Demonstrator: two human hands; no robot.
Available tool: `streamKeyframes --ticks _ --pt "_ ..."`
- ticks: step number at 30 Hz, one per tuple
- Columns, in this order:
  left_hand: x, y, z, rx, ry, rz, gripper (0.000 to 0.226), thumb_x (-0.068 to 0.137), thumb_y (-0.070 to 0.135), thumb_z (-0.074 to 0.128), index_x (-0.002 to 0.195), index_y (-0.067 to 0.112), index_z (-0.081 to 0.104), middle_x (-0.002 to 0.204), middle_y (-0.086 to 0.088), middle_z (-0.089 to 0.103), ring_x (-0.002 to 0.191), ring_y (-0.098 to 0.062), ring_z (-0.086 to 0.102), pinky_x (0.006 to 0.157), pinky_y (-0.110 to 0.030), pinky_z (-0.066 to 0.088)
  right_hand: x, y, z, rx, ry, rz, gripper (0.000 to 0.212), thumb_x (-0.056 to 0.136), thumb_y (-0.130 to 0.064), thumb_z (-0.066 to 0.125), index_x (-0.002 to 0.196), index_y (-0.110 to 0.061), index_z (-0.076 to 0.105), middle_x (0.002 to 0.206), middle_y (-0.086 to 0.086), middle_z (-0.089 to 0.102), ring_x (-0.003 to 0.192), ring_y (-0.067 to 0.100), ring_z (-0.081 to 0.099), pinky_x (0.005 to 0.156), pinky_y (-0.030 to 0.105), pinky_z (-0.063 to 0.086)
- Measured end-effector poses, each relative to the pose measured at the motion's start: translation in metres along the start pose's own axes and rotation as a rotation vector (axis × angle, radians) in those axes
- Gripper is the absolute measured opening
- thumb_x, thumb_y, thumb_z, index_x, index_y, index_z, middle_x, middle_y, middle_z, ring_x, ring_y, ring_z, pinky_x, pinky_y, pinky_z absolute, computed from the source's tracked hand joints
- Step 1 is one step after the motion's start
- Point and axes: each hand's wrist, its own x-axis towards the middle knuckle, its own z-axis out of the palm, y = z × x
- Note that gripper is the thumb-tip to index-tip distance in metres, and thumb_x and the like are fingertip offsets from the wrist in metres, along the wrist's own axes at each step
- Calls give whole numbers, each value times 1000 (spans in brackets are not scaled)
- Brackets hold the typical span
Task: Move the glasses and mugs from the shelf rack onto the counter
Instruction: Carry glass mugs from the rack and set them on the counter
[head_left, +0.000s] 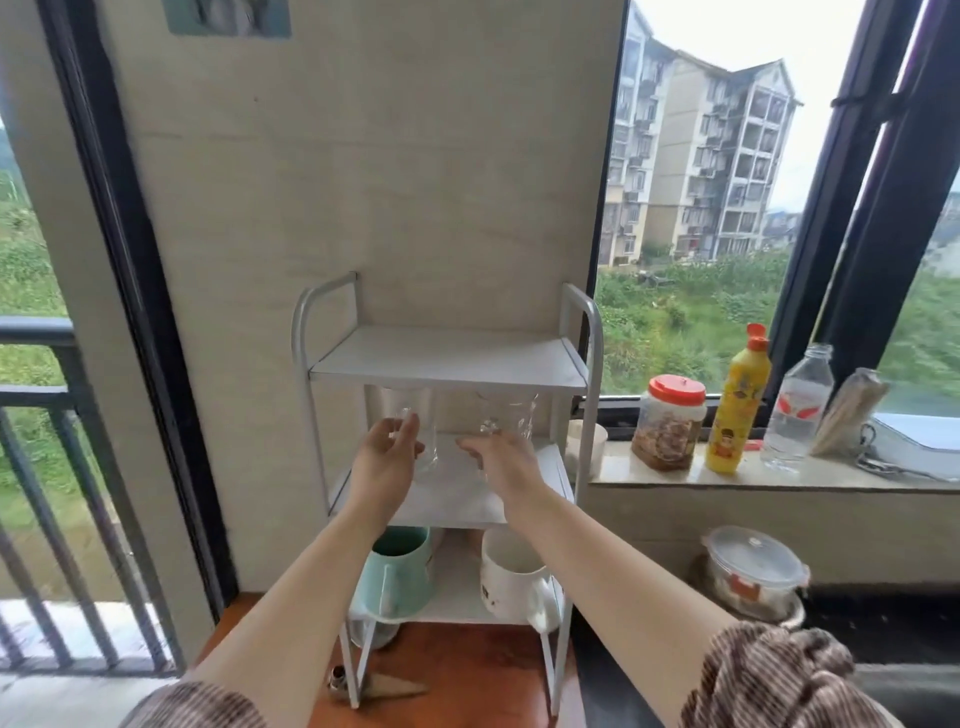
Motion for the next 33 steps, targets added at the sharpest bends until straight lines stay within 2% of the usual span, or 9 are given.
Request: streamKeyframes --ticks 4,8,12,14,17,21,25,29,33 --pt "-4 8 0 -50 3 -67 39 97 46 42 95 13 62 79 -3 63 75 -17 56 63 -27 37 -7 -1 -15 -49 48 42 21 91 -35 57 80 -17 57 76 3 54 61 14 42 55 26 30" --pt "-13 14 -3 -24 100 -115 38 97 42 45 93 9 64 86 -6 60 80 -22 53 77 -31 37 -19 -1 -35 -130 97 21 34 95 -40 51 77 -14 62 64 -1 48 57 14 41 60 28 37" --pt "-26 18 -6 -98 111 -160 33 95 39 48 81 11 61 77 -1 55 80 -25 49 76 -35 40 -29 2 -46 -56 28 107 32 91 -42 57 80 -13 67 89 2 60 81 19 58 90 41 54" --pt "-34 18 -9 -117 111 -155 33 95 38 49 85 10 61 76 1 54 81 -25 50 77 -36 42 -33 5 -51 -20 2 114 27 89 -41 60 76 -18 65 103 4 63 101 26 61 94 48 53" --pt "-46 18 -15 -133 114 -133 34 94 39 50 88 9 62 74 -1 52 81 -25 50 80 -39 46 -42 7 -59 20 -28 109 24 89 -41 62 75 -22 62 105 5 61 108 27 59 94 48 53" --pt "-67 19 -24 -124 86 -155 33 91 45 55 78 15 61 68 -5 49 75 -26 54 85 -45 54 -55 13 -75 54 -86 124 27 86 -41 65 85 -14 68 108 13 64 97 32 66 86 51 57" --pt "-95 15 -26 -179 46 -172 29 90 45 59 76 20 58 87 -8 55 85 -27 61 67 -39 58 -77 19 -94 119 -124 140 36 89 -36 66 109 -7 67 95 10 68 80 25 67 77 48 61" --pt "-138 21 -12 -143 -13 -137 28 92 44 57 96 17 61 91 4 58 83 -16 60 68 -35 55 -109 27 -131 60 -128 106 29 90 -37 65 102 -11 68 91 7 68 79 24 64 80 46 59" --pt "-188 24 13 -163 -70 -149 23 92 41 58 85 20 63 91 2 62 88 -30 64 62 -36 55 -151 43 -181 12 -93 120 25 89 -39 65 93 -14 68 86 8 66 75 22 64 81 46 57"
